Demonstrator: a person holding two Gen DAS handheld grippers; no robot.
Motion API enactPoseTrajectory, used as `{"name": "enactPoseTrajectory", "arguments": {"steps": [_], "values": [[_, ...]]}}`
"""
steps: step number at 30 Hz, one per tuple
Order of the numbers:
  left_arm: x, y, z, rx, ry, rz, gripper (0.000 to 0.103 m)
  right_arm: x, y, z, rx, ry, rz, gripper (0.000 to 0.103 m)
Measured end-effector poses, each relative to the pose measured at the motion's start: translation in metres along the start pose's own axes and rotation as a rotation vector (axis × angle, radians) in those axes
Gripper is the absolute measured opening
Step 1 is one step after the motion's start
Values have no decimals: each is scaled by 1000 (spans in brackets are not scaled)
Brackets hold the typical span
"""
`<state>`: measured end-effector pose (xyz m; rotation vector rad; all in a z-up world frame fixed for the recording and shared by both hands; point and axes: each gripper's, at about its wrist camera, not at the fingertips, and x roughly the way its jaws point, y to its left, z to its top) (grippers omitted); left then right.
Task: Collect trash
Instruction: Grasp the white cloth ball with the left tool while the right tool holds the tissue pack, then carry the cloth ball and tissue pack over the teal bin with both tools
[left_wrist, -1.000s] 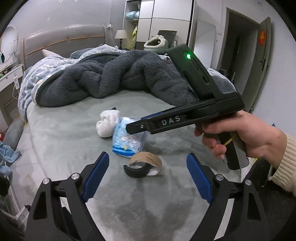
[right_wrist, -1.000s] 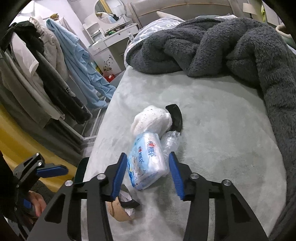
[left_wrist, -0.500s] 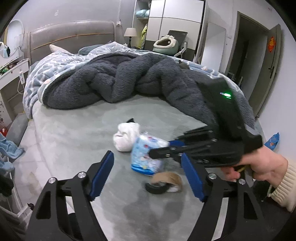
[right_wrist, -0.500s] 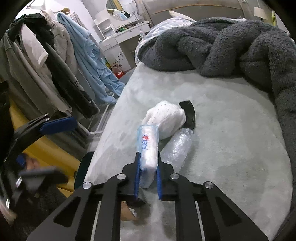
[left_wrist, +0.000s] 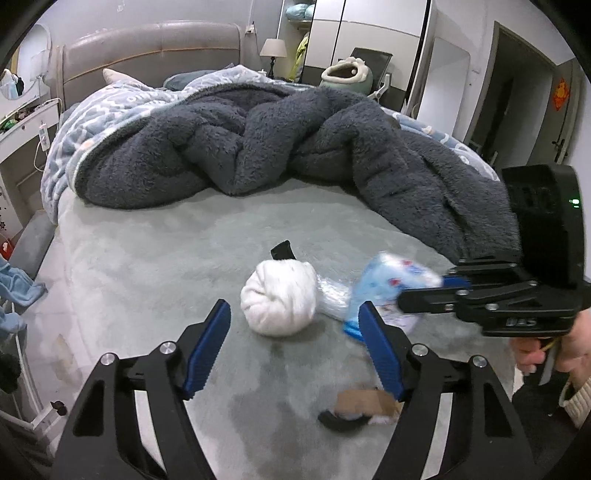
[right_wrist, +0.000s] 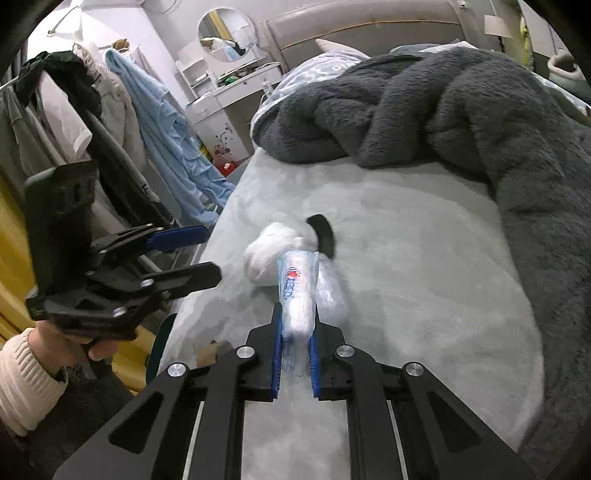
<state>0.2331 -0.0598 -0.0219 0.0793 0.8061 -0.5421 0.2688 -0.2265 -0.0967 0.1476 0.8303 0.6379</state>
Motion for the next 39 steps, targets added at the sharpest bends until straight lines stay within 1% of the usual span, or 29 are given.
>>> {"name": "enactPoseTrajectory", "arguments": {"steps": [7, 10, 13, 15, 18, 21, 27, 33, 39], "values": [[31, 0, 0, -25, 57, 10, 68, -11, -18, -10, 24, -8, -12, 12], [41, -2, -1, -33, 97, 15, 67, -17, -21, -13, 32, -14, -14, 12], [50, -6, -1, -31, 124, 32, 61, -23, -22, -16, 32, -20, -14, 12], [54, -6, -2, -42, 135, 46, 54, -27, -22, -18, 29, -22, -14, 12], [56, -6, -1, -58, 137, 64, 46, -31, -23, -20, 30, -23, -16, 12], [51, -8, -1, -73, 131, 71, 40, -33, -19, -21, 20, -22, -18, 12], [29, -10, -2, -92, 99, 102, 34, -43, -3, -18, -12, -37, -2, 12], [1, -14, -4, -119, 61, 126, 34, -49, 18, -10, -52, -52, 16, 12], [-22, -12, -13, -145, 43, 158, 34, -50, 31, -3, -70, -64, 28, 12]]}}
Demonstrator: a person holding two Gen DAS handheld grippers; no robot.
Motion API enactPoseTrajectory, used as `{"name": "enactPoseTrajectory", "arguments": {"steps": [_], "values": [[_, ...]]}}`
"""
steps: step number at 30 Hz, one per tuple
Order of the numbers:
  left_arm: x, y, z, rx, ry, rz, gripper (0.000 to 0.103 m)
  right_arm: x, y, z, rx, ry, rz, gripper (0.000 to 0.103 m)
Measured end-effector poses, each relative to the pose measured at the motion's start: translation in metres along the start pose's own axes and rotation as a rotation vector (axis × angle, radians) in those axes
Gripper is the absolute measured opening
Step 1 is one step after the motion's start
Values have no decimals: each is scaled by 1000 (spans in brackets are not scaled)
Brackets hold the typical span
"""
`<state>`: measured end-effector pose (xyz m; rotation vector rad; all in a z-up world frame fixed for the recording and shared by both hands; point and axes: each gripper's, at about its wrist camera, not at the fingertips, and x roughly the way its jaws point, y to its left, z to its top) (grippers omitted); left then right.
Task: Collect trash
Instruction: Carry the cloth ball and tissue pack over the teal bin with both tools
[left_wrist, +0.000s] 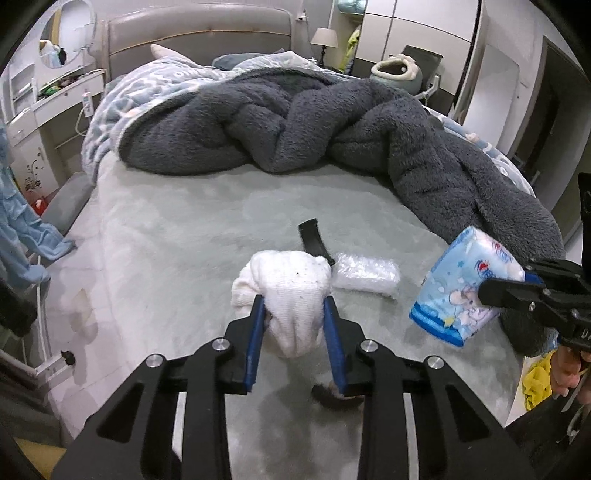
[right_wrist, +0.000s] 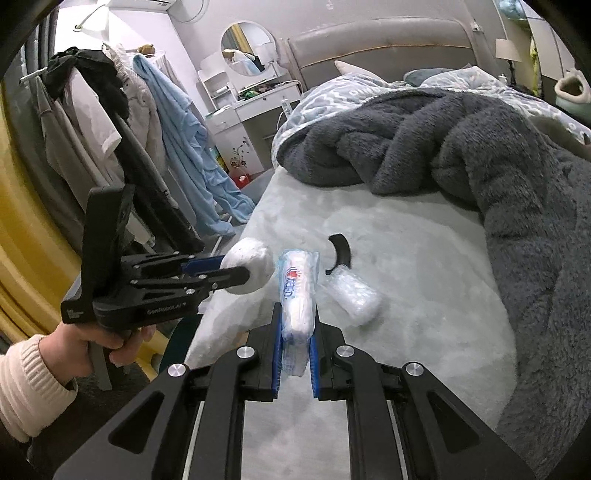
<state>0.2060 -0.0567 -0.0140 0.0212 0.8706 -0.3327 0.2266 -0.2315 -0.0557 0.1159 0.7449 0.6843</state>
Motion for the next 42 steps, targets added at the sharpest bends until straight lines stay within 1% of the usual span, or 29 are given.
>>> {"name": "enactPoseTrajectory", "arguments": {"steps": [7, 14, 24, 32, 42], "values": [[-23, 23, -20, -74, -8, 48, 34, 4, 17, 8, -26, -6, 1, 12], [-35, 53, -43, -146, 6, 103, 34, 10, 37, 19, -47, -17, 11, 12], [-42, 86, -68, -193, 47, 164, 34, 26, 77, 37, -91, -27, 53, 12], [-37, 120, -90, -258, 100, 198, 34, 53, 101, 42, -119, 0, 65, 12], [-31, 162, -116, -332, 170, 211, 34, 96, 138, 42, -156, 63, 80, 12]]}}
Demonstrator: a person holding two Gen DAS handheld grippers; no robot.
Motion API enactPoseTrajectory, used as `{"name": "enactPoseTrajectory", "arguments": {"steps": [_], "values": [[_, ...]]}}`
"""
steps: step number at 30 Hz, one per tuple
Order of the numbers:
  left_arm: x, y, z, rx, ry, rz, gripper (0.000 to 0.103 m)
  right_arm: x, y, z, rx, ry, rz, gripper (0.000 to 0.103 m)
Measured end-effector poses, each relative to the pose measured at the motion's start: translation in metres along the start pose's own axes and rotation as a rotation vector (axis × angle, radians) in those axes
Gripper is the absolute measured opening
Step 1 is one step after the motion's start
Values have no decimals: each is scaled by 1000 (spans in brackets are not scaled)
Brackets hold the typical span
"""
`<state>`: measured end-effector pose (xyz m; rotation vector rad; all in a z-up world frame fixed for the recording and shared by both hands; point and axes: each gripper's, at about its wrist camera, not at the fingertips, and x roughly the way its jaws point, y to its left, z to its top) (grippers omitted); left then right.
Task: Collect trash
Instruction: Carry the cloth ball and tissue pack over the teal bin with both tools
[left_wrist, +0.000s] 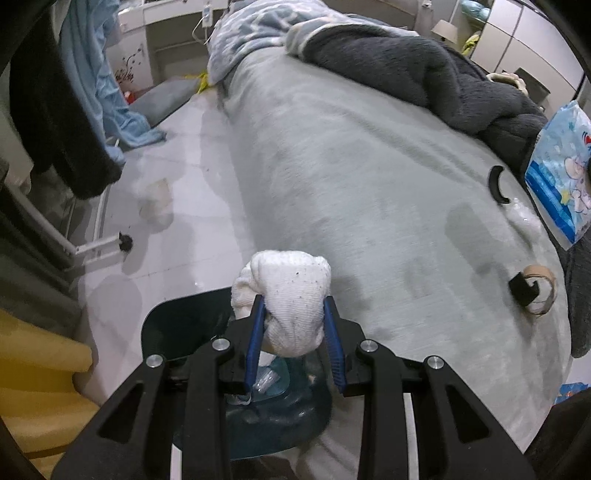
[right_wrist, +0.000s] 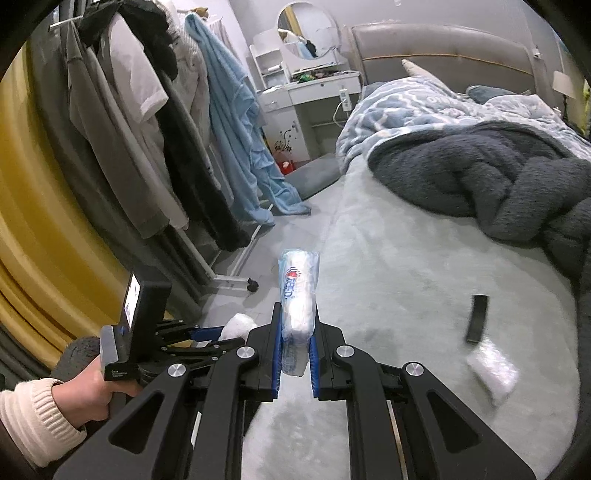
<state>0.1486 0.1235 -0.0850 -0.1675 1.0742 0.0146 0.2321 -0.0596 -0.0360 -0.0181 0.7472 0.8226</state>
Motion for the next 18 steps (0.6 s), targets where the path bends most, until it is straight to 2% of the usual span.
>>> {"name": "enactPoseTrajectory", "arguments": {"steps": [18], "values": [[28, 54, -23, -71, 146, -10, 34, 91, 65, 2, -92, 133, 42, 12]]}}
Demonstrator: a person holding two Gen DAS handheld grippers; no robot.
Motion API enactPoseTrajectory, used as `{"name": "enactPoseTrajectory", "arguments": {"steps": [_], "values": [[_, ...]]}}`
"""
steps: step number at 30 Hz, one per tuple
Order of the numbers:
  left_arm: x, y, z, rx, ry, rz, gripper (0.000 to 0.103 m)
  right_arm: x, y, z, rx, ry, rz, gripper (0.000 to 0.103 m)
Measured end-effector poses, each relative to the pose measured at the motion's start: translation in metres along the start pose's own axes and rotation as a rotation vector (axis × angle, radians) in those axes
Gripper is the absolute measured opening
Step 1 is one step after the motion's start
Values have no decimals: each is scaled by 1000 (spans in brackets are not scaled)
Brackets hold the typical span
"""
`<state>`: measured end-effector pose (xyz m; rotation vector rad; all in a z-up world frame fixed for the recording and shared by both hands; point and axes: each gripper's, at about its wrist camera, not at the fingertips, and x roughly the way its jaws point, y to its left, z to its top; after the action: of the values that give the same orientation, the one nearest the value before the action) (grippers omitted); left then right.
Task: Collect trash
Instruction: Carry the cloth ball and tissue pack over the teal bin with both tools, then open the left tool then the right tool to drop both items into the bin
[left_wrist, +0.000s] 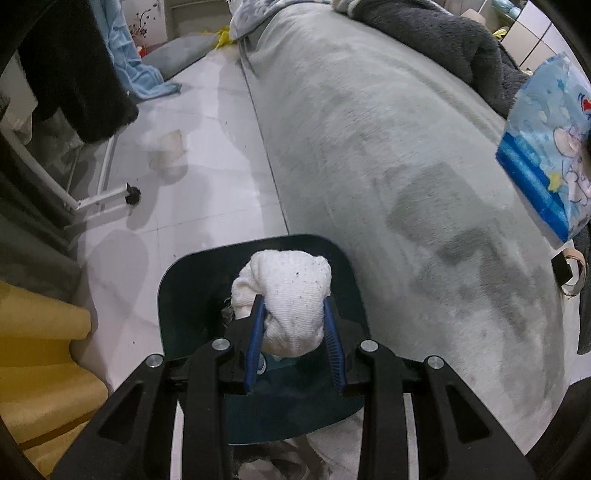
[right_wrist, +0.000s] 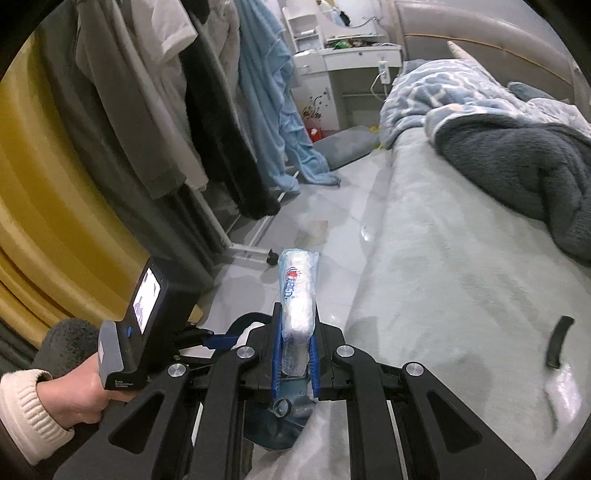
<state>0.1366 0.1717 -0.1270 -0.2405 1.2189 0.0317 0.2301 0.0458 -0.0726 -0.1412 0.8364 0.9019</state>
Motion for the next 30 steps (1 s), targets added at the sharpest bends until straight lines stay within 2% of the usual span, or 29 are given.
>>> {"name": "enactPoseTrajectory", "arguments": {"steps": [11, 17, 20, 26, 30], "values": [[8, 31, -7, -60, 66, -29, 34, 55, 19, -4, -1, 91, 53, 12], [8, 45, -10, -79, 85, -42, 39, 86, 24, -15, -13, 163, 46, 12], [4, 53, -11, -88, 79, -42, 51, 100, 26, -20, -13, 197, 41, 12], [-10, 65, -11, -91, 34, -42, 61, 128, 30, -31, -7, 273, 18, 12], [-28, 69, -9, -86, -31, -57, 70, 146, 28, -39, 6, 321, 4, 12]]}}
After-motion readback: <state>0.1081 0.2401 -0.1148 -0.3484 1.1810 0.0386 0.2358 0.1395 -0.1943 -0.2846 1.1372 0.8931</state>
